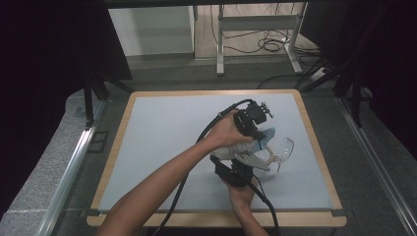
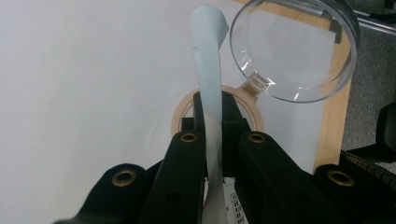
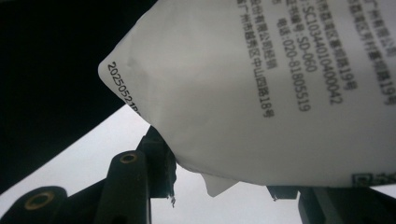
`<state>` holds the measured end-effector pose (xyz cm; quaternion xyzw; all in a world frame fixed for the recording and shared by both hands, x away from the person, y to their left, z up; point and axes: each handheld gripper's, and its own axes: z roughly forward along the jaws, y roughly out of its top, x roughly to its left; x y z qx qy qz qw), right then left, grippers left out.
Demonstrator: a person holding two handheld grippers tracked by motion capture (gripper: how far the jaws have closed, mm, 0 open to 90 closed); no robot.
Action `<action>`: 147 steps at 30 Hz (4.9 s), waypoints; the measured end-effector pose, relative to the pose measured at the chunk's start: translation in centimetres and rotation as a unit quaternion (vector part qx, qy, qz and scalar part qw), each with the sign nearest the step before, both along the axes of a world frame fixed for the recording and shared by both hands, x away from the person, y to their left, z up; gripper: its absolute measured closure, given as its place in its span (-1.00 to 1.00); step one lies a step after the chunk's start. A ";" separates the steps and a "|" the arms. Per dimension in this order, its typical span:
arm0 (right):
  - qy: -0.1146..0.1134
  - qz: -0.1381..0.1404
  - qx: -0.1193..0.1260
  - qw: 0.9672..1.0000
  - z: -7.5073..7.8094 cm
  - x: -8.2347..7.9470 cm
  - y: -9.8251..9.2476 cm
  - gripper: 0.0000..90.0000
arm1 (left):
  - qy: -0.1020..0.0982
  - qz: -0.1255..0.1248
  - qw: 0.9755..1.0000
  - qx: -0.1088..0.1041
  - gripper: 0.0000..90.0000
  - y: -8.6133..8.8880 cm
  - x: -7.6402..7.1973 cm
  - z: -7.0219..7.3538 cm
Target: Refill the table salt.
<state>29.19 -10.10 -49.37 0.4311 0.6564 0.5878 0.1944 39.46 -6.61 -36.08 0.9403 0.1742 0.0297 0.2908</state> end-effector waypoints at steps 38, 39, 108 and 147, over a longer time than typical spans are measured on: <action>-0.004 -0.005 0.009 1.000 0.2 0.0 0.0 0.20 | -0.003 -0.002 1.000 0.005 1.00 -0.6 -0.3 -0.2; -0.006 -0.006 0.007 1.000 0.2 0.0 0.0 0.20 | -0.004 -0.002 1.000 0.006 1.00 -0.5 -0.3 -0.1; -0.012 -0.004 0.012 1.000 0.6 -0.2 -0.4 0.21 | -0.005 -0.005 1.000 0.016 1.00 -1.4 -0.4 -0.3; -0.017 -0.005 0.000 1.000 0.5 -0.3 -0.2 0.21 | -0.004 -0.003 1.000 0.013 1.00 -1.2 -0.6 -0.4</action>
